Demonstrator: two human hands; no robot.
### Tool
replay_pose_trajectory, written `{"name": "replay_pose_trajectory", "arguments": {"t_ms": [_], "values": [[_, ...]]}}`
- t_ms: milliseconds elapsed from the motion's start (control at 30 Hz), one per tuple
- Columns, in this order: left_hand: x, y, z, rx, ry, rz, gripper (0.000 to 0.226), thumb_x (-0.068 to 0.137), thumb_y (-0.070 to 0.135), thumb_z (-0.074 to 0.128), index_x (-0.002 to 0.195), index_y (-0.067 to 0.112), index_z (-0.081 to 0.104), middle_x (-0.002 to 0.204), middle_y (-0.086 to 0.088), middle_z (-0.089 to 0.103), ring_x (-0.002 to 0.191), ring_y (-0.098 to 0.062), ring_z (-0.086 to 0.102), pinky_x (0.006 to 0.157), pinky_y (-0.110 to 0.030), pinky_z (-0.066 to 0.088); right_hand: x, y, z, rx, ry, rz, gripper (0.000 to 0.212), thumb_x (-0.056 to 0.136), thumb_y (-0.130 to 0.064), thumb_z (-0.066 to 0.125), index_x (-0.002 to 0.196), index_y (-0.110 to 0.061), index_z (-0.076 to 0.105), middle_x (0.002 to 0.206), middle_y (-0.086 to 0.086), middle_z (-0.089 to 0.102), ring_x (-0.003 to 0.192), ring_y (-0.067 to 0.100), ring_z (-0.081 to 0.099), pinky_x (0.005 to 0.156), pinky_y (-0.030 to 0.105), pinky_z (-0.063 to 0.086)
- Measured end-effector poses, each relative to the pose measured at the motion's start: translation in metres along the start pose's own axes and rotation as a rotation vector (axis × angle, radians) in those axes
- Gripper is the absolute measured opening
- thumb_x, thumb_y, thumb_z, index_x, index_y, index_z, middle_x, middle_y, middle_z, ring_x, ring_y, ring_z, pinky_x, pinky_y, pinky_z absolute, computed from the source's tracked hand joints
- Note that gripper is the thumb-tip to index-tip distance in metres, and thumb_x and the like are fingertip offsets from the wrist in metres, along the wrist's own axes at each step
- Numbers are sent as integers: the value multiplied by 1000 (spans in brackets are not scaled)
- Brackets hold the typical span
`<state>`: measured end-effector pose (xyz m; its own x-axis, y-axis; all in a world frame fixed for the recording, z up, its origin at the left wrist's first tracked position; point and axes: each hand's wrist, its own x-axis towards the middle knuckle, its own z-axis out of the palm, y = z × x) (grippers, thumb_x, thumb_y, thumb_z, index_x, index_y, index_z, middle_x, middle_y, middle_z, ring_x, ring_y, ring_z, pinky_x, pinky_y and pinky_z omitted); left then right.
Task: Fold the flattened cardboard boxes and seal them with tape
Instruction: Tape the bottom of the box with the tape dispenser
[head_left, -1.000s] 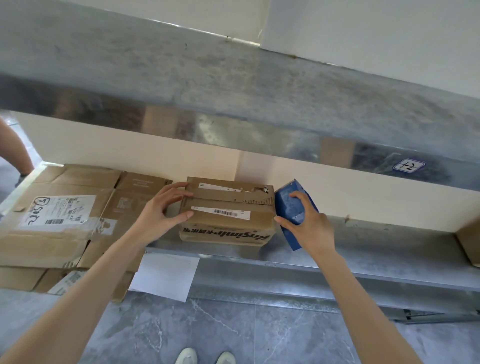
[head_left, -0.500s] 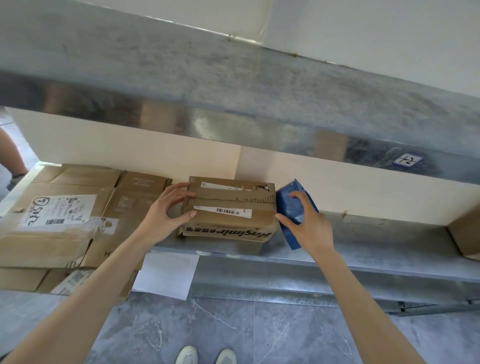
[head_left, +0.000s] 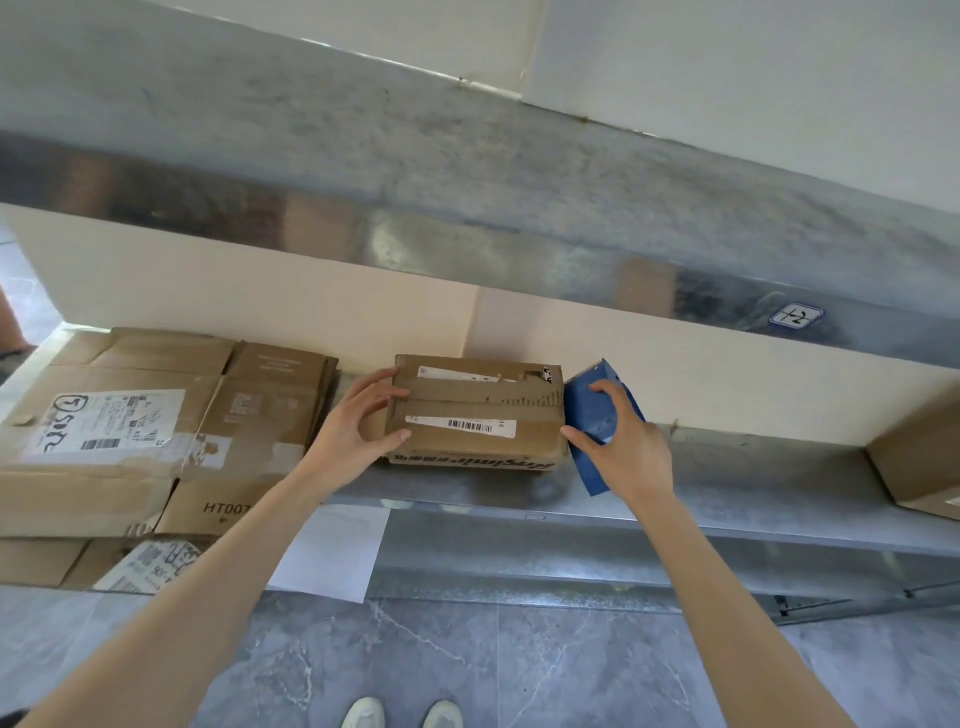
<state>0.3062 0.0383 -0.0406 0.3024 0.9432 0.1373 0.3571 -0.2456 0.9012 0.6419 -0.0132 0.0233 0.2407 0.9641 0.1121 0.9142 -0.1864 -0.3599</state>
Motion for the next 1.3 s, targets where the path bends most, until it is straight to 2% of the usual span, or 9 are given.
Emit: {"name": "replay_pose_trajectory", "arguments": {"t_ms": [167, 300, 400, 533, 633, 800, 967, 1133, 1300], "values": [[18, 1, 1, -4, -17, -25, 40, 86, 9, 76, 121, 22, 63, 147, 11, 43, 120, 15, 47, 102, -5, 36, 12, -2, 3, 7, -45, 69, 59, 84, -59, 68, 131, -33, 44, 91, 1, 64, 63, 20, 54, 49, 28, 46], [14, -14, -10, 50, -21, -158, 40, 86, 13, 76, 123, 21, 62, 148, 9, 43, 128, -14, 50, 111, -34, 40, 23, -21, 17, 40, -117, 58, 63, 81, -54, 74, 131, -37, 41, 100, -7, 58, 68, 17, 50, 48, 24, 36], [-2, -27, -19, 104, -22, -171, 44, 85, 17, 78, 125, 22, 62, 149, 8, 42, 131, -17, 48, 112, -41, 40, 16, -27, 42, 12, -217, 53, 65, 83, -49, 75, 135, -35, 39, 109, 2, 66, 71, 20, 53, 55, 29, 42], [-9, -28, -12, 102, -7, -149, 43, 84, 19, 79, 124, 25, 63, 147, 9, 43, 132, -13, 47, 112, -37, 39, 7, -13, 50, 40, -185, 60, 62, 83, -54, 73, 133, -34, 41, 100, 2, 67, 59, 13, 50, 47, 24, 35], [-9, -24, 4, 99, -37, -118, 41, 84, 21, 79, 119, 33, 62, 146, 13, 43, 128, -10, 49, 108, -29, 38, 3, 4, 41, 8, -171, 60, 63, 82, -54, 73, 132, -35, 42, 89, 2, 67, 55, 11, 50, 45, 24, 37], [-7, -23, 19, 85, -75, -90, 41, 84, 23, 79, 120, 32, 63, 146, 12, 44, 128, -10, 50, 110, -34, 41, -14, 33, 39, 33, -137, 23, 53, 89, -47, 69, 132, -26, 47, 68, 1, 58, 49, 15, 49, 42, 26, 31], [-2, -17, 16, 86, -89, -104, 41, 81, 23, 82, 117, 31, 64, 143, 13, 44, 122, -8, 53, 108, -31, 42, -12, 42, 38, -22, -131, -5, 51, 94, -42, 63, 139, -27, 42, 72, 3, 61, 46, 9, 43, 41, 24, 28], [-1, -8, 16, 62, -69, -99, 41, 80, 16, 82, 114, 30, 63, 142, 11, 44, 121, -12, 54, 108, -32, 42, 5, 33, 4, 40, -39, -140, 67, 93, -42, 65, 148, -39, 25, 88, 6, 67, 56, 23, 59, 45, 29, 46], [4, 4, 13, 63, -18, -90, 44, 79, 17, 84, 116, 30, 64, 145, 13, 43, 132, -8, 45, 112, -29, 33, 13, -16, -12, -51, -177, -378, 77, 91, -47, 64, 142, -56, 7, 80, -5, 61, 57, 13, 54, 46, 21, 37]]}}
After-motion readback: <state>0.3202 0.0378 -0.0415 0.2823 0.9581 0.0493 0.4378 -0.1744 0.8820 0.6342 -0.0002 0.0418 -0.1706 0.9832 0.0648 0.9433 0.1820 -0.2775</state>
